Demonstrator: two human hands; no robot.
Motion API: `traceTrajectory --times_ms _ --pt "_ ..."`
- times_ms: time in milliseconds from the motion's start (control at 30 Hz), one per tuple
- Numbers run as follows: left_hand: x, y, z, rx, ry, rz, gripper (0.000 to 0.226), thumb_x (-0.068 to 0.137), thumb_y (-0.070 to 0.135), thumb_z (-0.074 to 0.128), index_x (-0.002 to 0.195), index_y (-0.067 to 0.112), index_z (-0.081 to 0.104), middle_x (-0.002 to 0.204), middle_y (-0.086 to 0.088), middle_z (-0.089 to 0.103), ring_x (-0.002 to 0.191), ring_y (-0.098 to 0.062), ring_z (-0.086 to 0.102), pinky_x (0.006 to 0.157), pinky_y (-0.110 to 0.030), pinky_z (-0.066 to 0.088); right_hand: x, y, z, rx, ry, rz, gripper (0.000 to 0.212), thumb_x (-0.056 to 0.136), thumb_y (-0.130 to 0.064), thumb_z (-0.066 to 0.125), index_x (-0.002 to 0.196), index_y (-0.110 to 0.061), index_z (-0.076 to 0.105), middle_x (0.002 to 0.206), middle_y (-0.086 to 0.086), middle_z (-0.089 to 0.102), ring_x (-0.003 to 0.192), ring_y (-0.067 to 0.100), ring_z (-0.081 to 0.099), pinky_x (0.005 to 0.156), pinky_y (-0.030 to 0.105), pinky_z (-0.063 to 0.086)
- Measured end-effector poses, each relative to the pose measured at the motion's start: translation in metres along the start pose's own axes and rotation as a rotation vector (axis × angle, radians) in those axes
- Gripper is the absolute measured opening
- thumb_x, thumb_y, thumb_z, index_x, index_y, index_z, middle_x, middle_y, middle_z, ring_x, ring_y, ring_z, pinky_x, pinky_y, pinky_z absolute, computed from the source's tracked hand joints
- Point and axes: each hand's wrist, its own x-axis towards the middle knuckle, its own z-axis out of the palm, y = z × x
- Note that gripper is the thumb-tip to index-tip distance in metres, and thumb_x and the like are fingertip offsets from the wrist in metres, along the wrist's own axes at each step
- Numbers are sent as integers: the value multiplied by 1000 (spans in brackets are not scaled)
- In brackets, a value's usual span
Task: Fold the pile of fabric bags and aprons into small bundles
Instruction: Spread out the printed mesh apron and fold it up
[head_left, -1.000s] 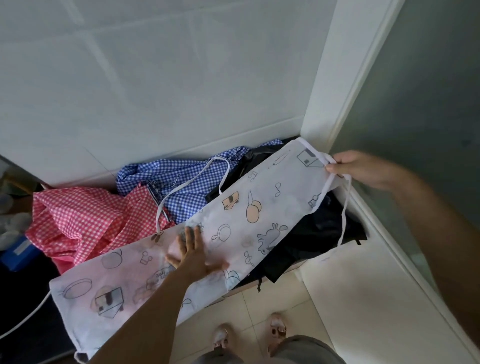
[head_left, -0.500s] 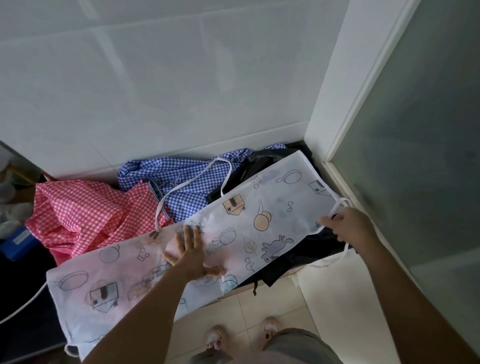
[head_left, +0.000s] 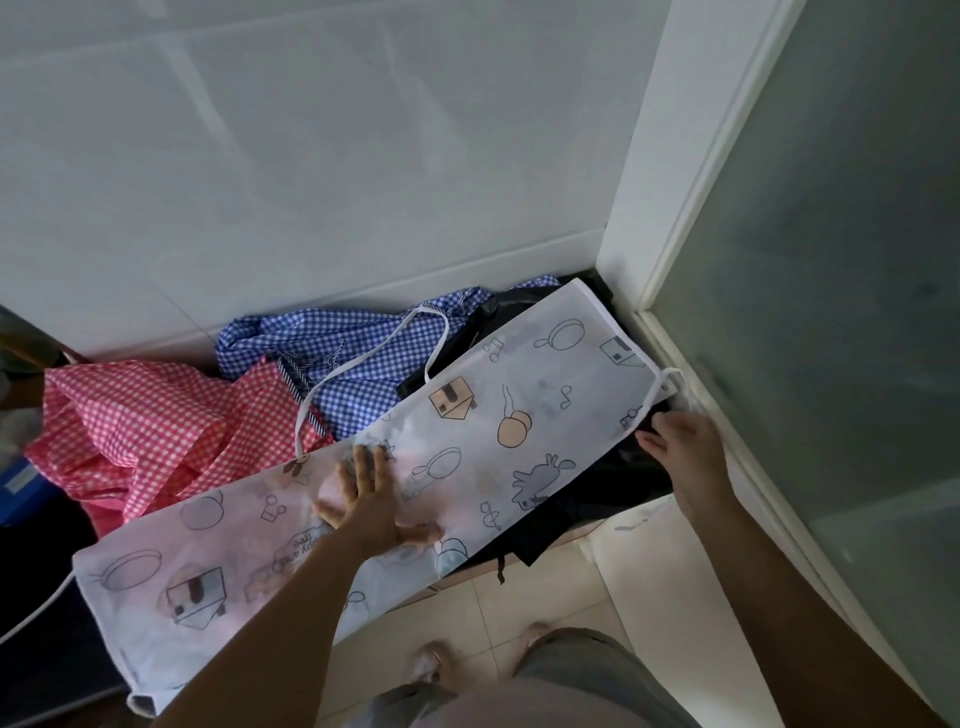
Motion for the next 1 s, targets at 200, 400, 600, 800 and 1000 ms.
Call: traceTrajectory --times_ms 200,400,600,800,1000 --pt "0 -1 1 -35 -1 17 151 45 87 57 139 15 -37 139 -10 -49 129 -36 -41 97 -76 -10 -23 14 28 186 -266 492 27 89 -26 63 101 -2 59 104 19 64 99 27 62 96 37 48" --pt "1 -3 7 -67 83 0 147 39 97 40 136 18 -38 141 -5 -46 133 -32 -38 99 -72 -14 -7 7 59 217 -144 547 26 85 -19 71 104 -9 56 104 13 60 103 26 55 97 40 46" --pt "7 -4 16 -145 196 -2 134 40 101 0 145 23 -27 145 1 -40 137 -23 -32 102 -69 -15 -8 9 65 324 -151 619 19 84 -9 70 100 -8 60 96 12 67 84 24 65 59 32 58" --pt "6 2 23 -220 371 8 108 63 88 8 149 28 -17 148 8 -34 140 -19 -29 105 -61 -19 1 -1 74 304 -190 435 16 98 -9 48 102 -1 61 103 15 66 94 26 63 75 33 56" --pt "28 45 1 -224 459 -20 88 91 66 30 148 22 -20 157 2 -22 136 -22 -32 110 -57 -19 9 -29 48 395 -115 252 19 98 -19 51 103 -4 62 78 -1 71 79 13 68 56 20 52"
